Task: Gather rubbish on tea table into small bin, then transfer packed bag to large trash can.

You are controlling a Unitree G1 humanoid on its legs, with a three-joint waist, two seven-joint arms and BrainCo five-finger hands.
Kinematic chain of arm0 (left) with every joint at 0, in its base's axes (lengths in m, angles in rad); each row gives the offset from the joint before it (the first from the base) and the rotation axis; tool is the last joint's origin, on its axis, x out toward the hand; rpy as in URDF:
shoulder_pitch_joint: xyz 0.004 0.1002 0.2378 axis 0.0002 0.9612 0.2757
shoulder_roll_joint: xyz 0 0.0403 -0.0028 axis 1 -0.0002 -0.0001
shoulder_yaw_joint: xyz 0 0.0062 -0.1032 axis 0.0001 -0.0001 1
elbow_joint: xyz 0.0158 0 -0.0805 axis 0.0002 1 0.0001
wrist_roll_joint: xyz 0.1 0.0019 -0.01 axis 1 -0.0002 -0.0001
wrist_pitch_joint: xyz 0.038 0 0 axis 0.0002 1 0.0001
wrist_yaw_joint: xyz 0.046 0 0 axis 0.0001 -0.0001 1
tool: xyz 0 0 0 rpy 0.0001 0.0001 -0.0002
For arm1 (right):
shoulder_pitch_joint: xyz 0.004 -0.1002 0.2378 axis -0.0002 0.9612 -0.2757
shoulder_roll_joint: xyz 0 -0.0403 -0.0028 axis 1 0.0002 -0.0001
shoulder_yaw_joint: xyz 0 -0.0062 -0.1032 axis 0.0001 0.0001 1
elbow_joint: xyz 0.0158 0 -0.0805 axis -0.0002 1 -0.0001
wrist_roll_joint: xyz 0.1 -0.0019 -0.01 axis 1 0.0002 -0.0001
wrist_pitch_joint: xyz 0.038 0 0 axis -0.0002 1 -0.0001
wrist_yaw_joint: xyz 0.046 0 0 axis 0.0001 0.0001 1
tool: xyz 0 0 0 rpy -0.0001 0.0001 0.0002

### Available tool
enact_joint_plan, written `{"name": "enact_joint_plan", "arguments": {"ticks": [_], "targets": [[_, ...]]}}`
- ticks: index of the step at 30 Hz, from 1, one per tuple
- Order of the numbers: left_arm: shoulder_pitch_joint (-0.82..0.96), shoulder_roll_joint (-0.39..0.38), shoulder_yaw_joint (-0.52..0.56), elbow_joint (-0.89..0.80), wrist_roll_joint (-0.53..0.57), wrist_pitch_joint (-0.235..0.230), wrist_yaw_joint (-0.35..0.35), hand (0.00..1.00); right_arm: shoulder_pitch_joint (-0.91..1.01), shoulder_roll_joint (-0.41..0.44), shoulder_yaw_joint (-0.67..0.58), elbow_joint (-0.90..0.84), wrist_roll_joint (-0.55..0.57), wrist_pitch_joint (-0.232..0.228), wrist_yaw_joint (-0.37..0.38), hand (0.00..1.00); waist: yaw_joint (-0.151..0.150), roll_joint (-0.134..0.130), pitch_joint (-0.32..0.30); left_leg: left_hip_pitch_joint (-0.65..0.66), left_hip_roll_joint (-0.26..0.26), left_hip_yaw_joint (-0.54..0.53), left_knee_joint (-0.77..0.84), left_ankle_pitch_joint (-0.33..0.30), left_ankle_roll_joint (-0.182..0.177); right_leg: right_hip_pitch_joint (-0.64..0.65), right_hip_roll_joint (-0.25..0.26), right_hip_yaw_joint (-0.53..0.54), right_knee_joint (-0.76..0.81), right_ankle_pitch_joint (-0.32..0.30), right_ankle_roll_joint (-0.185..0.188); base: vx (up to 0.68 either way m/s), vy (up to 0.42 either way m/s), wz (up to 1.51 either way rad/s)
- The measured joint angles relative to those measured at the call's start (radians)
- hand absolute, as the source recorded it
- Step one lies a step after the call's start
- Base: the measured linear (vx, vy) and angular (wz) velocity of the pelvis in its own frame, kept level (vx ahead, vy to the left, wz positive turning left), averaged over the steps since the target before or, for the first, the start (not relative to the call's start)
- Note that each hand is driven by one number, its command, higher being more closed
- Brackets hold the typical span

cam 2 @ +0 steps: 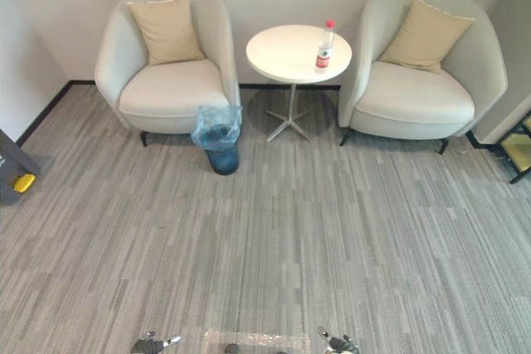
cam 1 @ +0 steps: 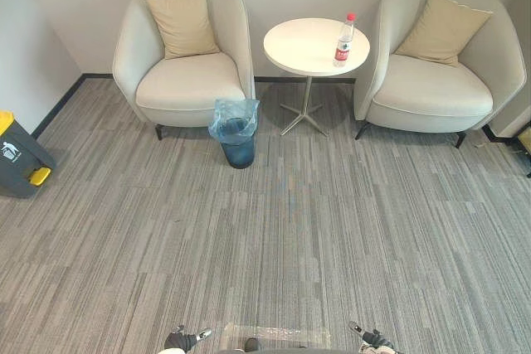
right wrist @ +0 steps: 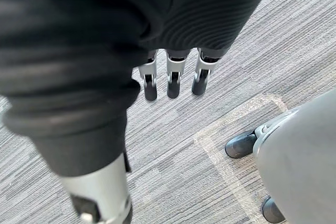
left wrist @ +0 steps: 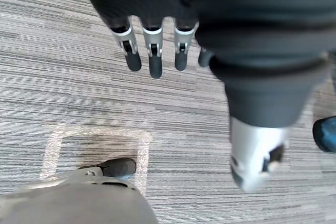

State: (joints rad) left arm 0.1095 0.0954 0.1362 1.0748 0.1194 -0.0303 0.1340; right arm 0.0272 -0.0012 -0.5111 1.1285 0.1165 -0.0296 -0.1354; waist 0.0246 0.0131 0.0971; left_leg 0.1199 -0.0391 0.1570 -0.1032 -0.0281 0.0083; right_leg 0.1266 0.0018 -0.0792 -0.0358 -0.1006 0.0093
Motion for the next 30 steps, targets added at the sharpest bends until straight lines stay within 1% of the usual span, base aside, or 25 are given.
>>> {"name": "enact_joint_plan", "arguments": {"ticks": [6,9,11,14,19,25,30], "targets": [[-0.001,0.003,-0.018,0.000,0.016,0.000,0.002,0.00,-0.005,-0.001,0.001,0.002,0.000,0.000,-0.001,0.00,-0.002,0.002,0.007,0.004,0.000,0.003,0.000,-0.001,-0.001,0.004,0.001,0.004,-0.004,0.001,-0.002,-0.02,-0.027,-0.02],[-0.001,0.005,-0.022,0.000,0.016,0.000,0.004,0.00,-0.007,-0.002,0.002,0.004,0.000,0.000,-0.002,0.00,-0.002,0.000,0.010,0.004,0.000,0.022,0.000,-0.001,-0.001,0.001,0.001,0.014,-0.007,0.006,-0.005,-0.03,-0.026,-0.10],[-0.002,0.009,-0.037,0.000,0.016,0.000,0.015,0.00,-0.007,-0.002,0.003,0.004,0.000,0.000,-0.002,0.00,-0.002,0.000,0.012,0.004,0.001,0.025,0.000,-0.002,-0.001,0.001,0.001,0.019,-0.012,0.010,-0.006,-0.02,-0.025,-0.08],[-0.005,0.009,-0.038,0.001,0.016,0.000,0.019,0.00,-0.008,-0.003,0.004,0.004,0.000,0.000,-0.002,0.00,-0.002,0.000,0.016,0.003,0.001,0.032,0.000,-0.002,-0.001,0.003,0.002,0.032,-0.026,0.022,-0.004,-0.03,-0.029,-0.11],[-0.012,0.011,-0.040,0.017,0.016,0.001,0.019,0.00,-0.006,-0.004,0.006,0.006,0.000,0.001,-0.003,0.00,-0.002,-0.001,0.018,0.003,0.001,0.039,0.000,-0.002,-0.001,0.001,0.002,0.036,-0.026,0.024,-0.005,-0.03,-0.036,-0.05],[-0.019,0.017,-0.059,0.018,0.016,0.010,0.019,0.00,-0.006,-0.006,0.023,0.006,0.000,0.001,-0.003,0.00,-0.004,-0.001,0.018,0.000,0.003,0.042,0.000,-0.003,-0.003,-0.002,0.004,0.040,-0.026,0.024,-0.006,-0.02,-0.042,-0.02],[-0.023,0.019,-0.064,0.018,0.016,0.017,0.019,0.00,-0.008,-0.007,0.022,0.002,0.021,0.001,-0.003,0.00,-0.006,0.000,0.022,-0.015,0.012,0.068,0.000,-0.007,-0.008,-0.029,0.013,0.065,-0.024,0.028,-0.013,0.00,-0.043,-0.16]]}}
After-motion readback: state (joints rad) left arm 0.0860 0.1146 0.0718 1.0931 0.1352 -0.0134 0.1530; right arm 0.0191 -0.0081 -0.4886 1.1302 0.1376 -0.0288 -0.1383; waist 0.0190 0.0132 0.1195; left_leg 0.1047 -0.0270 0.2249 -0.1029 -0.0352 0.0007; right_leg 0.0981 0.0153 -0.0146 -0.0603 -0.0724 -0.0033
